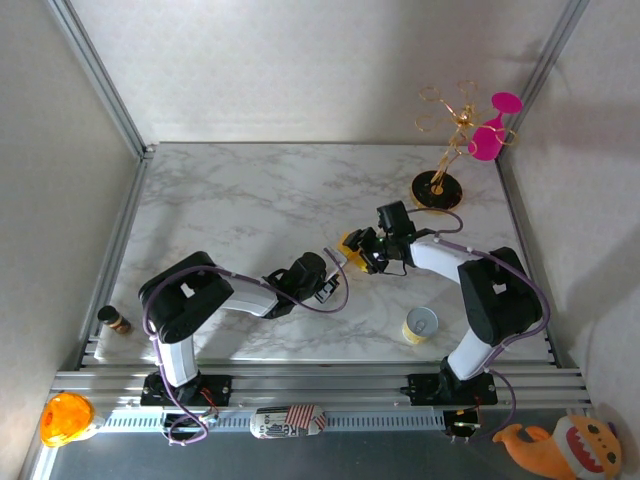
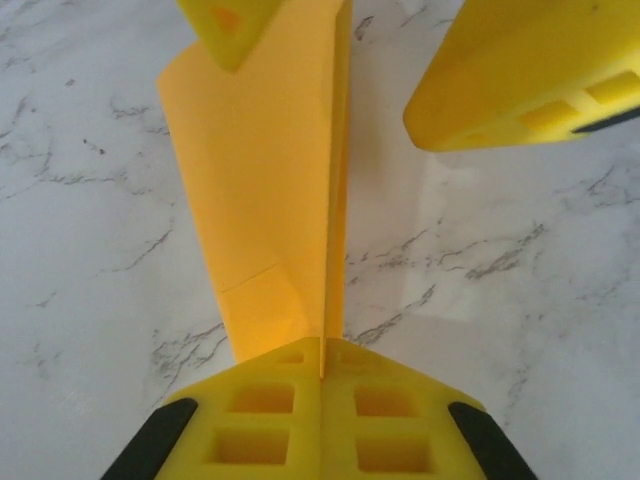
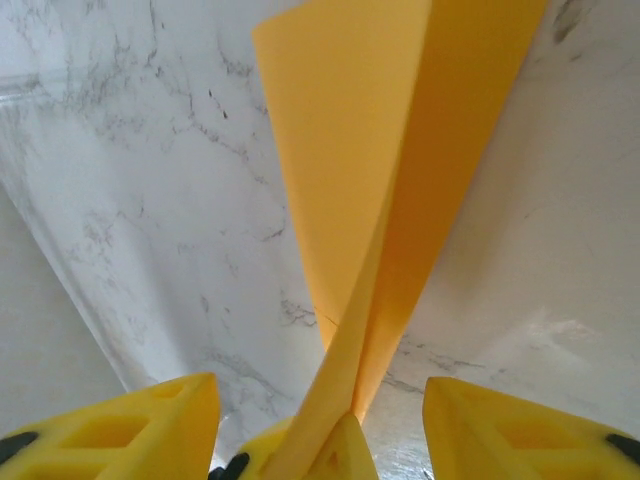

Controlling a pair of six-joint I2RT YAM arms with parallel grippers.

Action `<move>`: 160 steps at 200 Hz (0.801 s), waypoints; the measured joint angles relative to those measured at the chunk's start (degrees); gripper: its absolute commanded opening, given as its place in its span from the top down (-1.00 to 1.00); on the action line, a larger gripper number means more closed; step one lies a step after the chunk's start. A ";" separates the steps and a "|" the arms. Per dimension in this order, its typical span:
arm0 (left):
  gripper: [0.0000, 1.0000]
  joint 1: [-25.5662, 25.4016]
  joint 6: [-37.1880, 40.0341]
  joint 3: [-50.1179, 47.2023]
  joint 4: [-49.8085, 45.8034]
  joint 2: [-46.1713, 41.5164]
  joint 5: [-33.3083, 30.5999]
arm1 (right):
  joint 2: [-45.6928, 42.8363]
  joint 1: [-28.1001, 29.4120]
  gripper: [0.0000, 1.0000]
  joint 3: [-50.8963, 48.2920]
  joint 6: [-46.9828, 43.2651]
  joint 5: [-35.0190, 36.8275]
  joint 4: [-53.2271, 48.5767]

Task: Fold a paper plane with a square sheet of paper (pick it up from the middle)
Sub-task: Fold the wing for the fifth time at the center of the table.

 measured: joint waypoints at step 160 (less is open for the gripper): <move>1.00 5.86 -16.72 3.34 -4.87 1.86 18.16 | -1.55 -4.04 -0.58 0.83 -8.09 2.73 -2.12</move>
